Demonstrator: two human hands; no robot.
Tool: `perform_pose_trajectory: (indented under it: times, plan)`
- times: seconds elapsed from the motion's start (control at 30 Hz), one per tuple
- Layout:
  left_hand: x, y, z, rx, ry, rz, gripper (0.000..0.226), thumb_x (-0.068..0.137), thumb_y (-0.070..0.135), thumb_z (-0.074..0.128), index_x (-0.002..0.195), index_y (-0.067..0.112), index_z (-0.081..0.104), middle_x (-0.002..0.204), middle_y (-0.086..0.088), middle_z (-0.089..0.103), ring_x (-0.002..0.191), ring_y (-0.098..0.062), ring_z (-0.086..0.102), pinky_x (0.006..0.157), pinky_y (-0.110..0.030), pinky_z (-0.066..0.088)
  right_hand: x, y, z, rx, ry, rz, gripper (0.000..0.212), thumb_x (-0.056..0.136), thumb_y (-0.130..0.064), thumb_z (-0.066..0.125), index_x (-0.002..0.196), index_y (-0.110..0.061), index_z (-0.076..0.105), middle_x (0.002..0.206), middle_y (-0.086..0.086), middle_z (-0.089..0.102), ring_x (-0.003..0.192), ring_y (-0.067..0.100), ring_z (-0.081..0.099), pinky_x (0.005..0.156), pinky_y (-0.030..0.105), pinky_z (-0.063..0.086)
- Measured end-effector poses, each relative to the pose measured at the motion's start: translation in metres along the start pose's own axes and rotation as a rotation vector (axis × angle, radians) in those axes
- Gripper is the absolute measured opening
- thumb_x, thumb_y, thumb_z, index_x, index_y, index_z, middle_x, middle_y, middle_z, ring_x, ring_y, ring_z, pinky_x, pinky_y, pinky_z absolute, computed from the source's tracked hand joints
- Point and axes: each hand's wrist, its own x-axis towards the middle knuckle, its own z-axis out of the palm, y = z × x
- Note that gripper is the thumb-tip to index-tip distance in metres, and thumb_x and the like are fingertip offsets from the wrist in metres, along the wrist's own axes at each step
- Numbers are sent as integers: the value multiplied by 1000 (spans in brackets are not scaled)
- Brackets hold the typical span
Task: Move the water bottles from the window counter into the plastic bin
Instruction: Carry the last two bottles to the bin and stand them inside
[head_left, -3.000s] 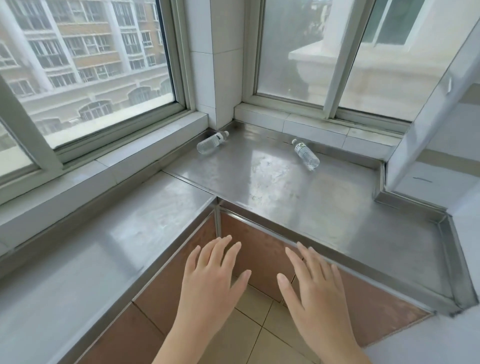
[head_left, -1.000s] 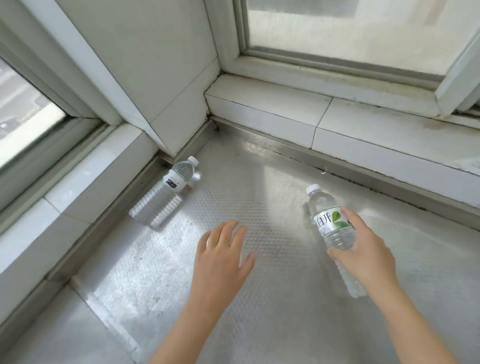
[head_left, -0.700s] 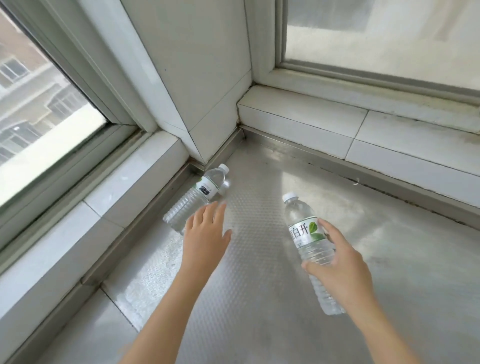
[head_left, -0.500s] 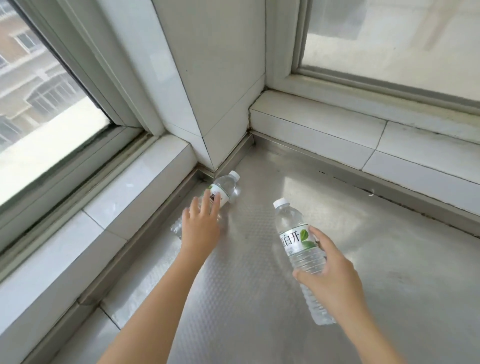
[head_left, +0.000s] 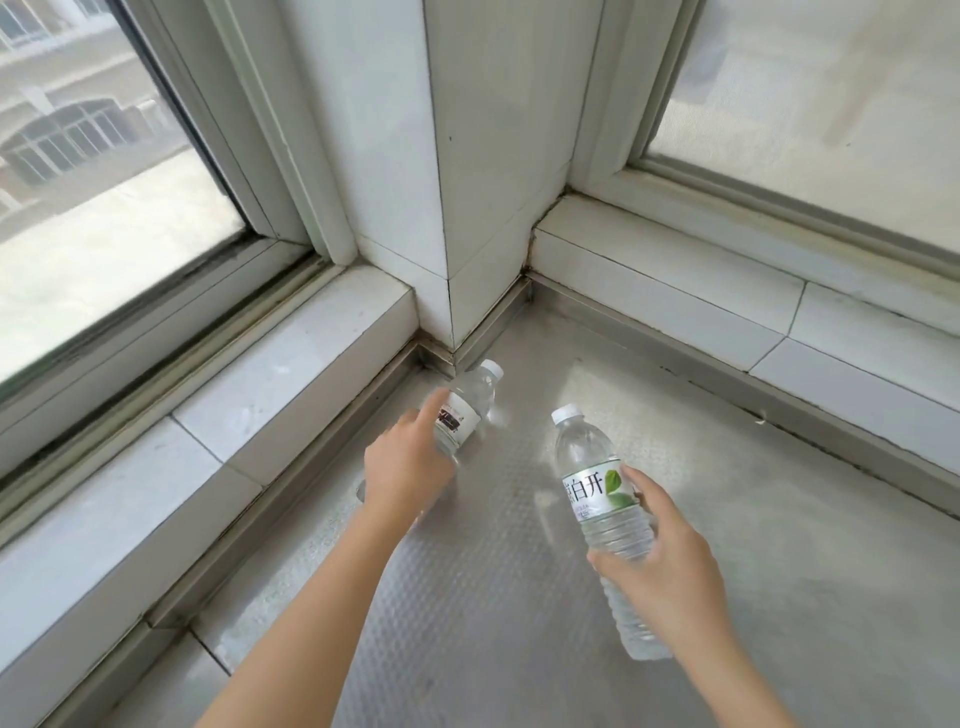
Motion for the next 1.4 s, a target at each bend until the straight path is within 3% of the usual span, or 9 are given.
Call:
perform_pose_trajectory:
  times: [0.2,0.33,0.53,0.6,0.7,0.8,0.97,1.3,1.4]
  plan:
    - [-75,5,-31,-544,57,-148,81,60,25,86,125,56,50,101,20,69,91,-4,64,71,-25,49,-21,-2,-13,190,-43,-27,82,57,-7,84,118,-51,51,99,-25,63,81,-6,64,74,29,52]
    - [-137,15,-57,-708,155,-157,82,54,21,92,111,63,51,89,33,67,86,18,57,70,-15,43,-46,-1,-21,285,-117,-107,84,54,-2,85,110,-54,52,111,-21,61,96,7,65,80,32,53]
    - [-252,19,-85,-911,316,-228,84,53,10,94,115,55,59,101,16,68,80,9,63,68,-13,48,-107,-12,-37,384,-268,-253,86,53,-2,87,118,-48,53,112,-13,64,98,11,66,82,33,55]
    - [-292,15,-91,-941,378,-259,85,52,7,95,113,55,60,102,11,68,81,6,65,66,-9,46,-131,-18,-41,395,-341,-306,89,53,-3,87,120,-49,51,111,-14,63,97,9,66,75,24,54]
    - [-344,6,-98,-971,492,-306,88,48,6,97,112,57,61,106,3,70,89,-10,70,74,-24,51,-166,-31,-42,397,-450,-370,95,53,-2,89,128,-43,47,111,-12,60,86,4,67,61,12,51]
    - [-390,-5,-106,-984,606,-357,88,48,5,97,105,62,61,107,2,70,94,-14,70,75,-26,51,-200,-50,-36,408,-560,-434,94,54,1,88,127,-42,46,110,-9,59,82,-6,66,59,5,48]
    - [-470,-28,-121,-997,806,-449,88,48,5,96,104,62,60,103,11,70,105,-11,65,79,-21,48,-262,-80,-10,385,-760,-559,93,55,1,88,121,-49,47,110,-11,60,83,0,68,60,10,52]
    - [-679,-78,-131,-952,1230,-685,90,45,13,98,103,68,56,109,17,64,102,-3,64,80,-21,48,-444,-104,65,283,-1199,-829,94,54,-1,89,124,-48,50,113,-5,60,91,12,68,66,31,60]
    - [-757,-87,-124,-924,1343,-773,91,42,16,99,107,65,58,112,10,67,100,-10,69,83,-28,53,-516,-94,85,244,-1329,-889,94,54,1,88,126,-45,50,113,-3,60,89,11,69,64,26,58]
